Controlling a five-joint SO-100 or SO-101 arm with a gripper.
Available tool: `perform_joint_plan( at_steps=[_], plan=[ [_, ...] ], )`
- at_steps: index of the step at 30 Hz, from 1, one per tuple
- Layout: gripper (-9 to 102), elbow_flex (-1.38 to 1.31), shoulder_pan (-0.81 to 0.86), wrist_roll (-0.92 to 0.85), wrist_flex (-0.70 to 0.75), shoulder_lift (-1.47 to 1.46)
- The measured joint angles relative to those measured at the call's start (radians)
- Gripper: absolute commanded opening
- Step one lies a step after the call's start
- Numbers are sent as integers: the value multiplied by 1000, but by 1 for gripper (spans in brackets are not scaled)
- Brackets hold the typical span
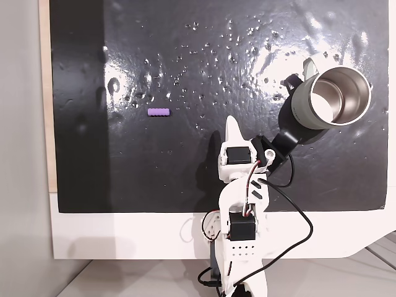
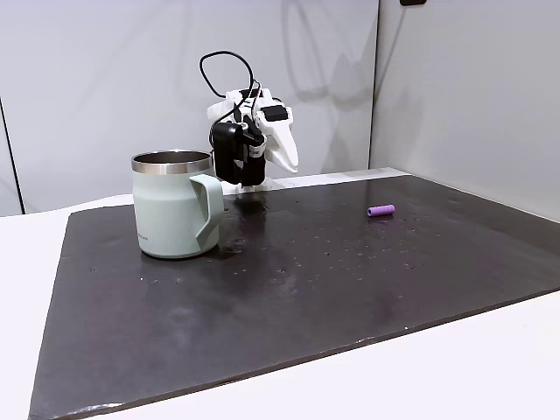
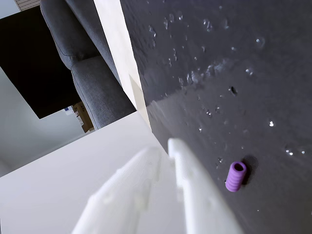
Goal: Grasp a pengrip and put it in the cup.
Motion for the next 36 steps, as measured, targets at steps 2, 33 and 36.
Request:
perform_joint_plan(
  at_steps=[2, 33, 36],
  plan=[
    [0, 0, 0, 2, 0, 0],
    [0, -91, -52, 11, 107, -5],
    [0, -170, -86, 11, 126, -60]
  ],
)
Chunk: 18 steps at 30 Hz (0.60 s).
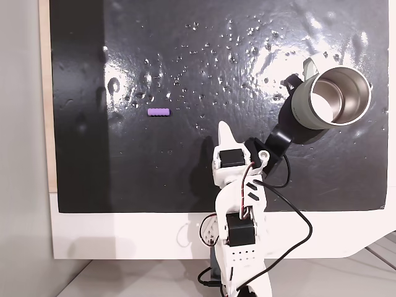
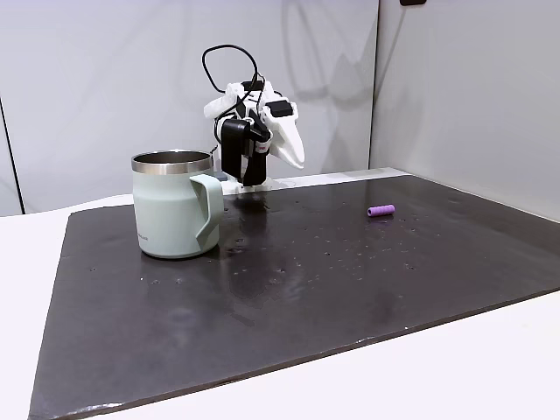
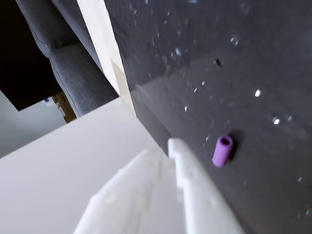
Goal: Grasp a pengrip and put it in the cup.
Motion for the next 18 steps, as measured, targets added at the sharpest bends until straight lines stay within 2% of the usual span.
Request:
perform_joint_plan(
  at_steps=[10, 18],
  plan=[
    [0, -413, -104, 5, 140, -385],
    [0, -693, -184, 109, 273, -676]
  ],
)
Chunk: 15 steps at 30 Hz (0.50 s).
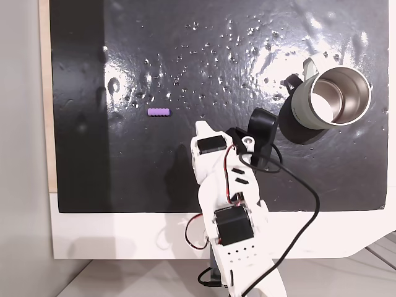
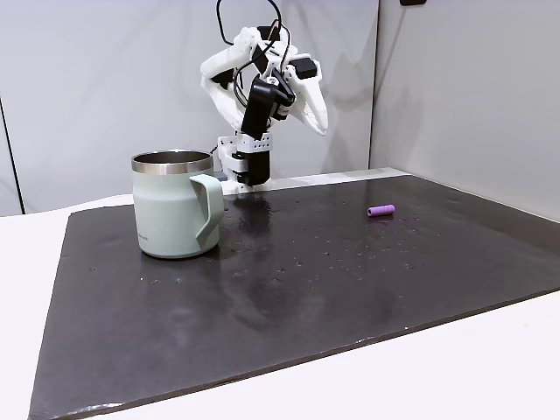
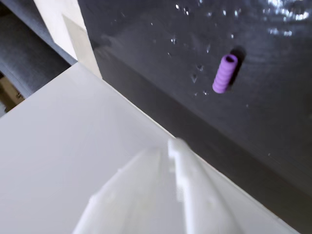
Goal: Grasp a pengrip and put it in the cup.
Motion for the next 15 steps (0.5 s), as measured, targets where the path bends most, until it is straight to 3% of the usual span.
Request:
perform_joint_plan(
  at_steps=[7, 12, 15],
  plan=[
    [1, -347, -94, 101, 181, -336],
    [16, -563, -140, 137, 318, -551],
    [18, -588, -172, 147, 336, -617]
  ],
)
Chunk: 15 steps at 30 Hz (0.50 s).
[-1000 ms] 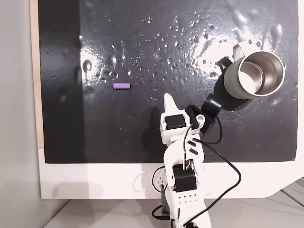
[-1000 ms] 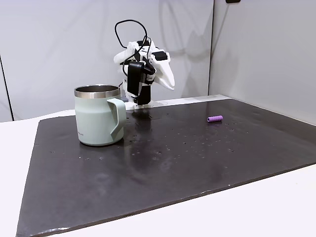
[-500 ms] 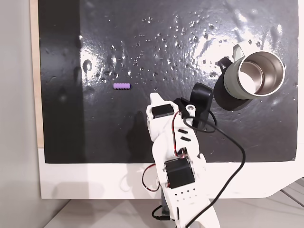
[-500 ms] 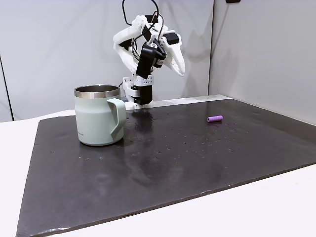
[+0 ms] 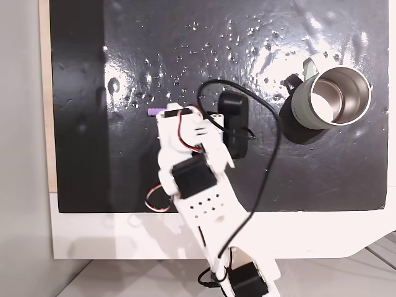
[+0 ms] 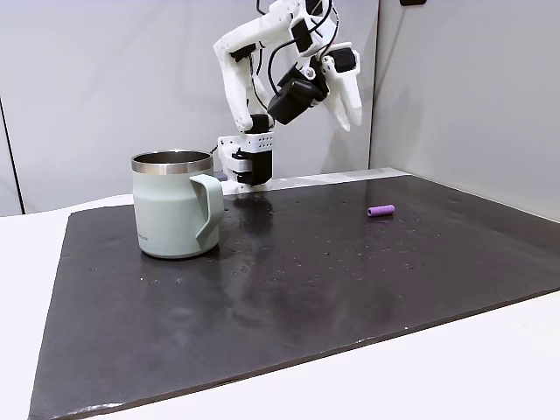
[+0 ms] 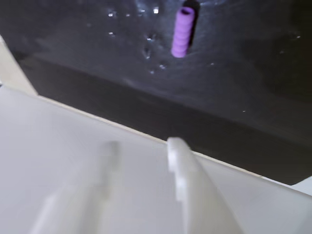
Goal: Grasp a pengrip and put it in the cup.
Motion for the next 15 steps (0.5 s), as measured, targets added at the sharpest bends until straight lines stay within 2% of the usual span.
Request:
perform_joint_plan(
  at_steps=[6, 15],
  plan=[
    [24, -2, -32, 55, 5, -83],
    [23, -126, -81, 146, 6, -299]
  ],
)
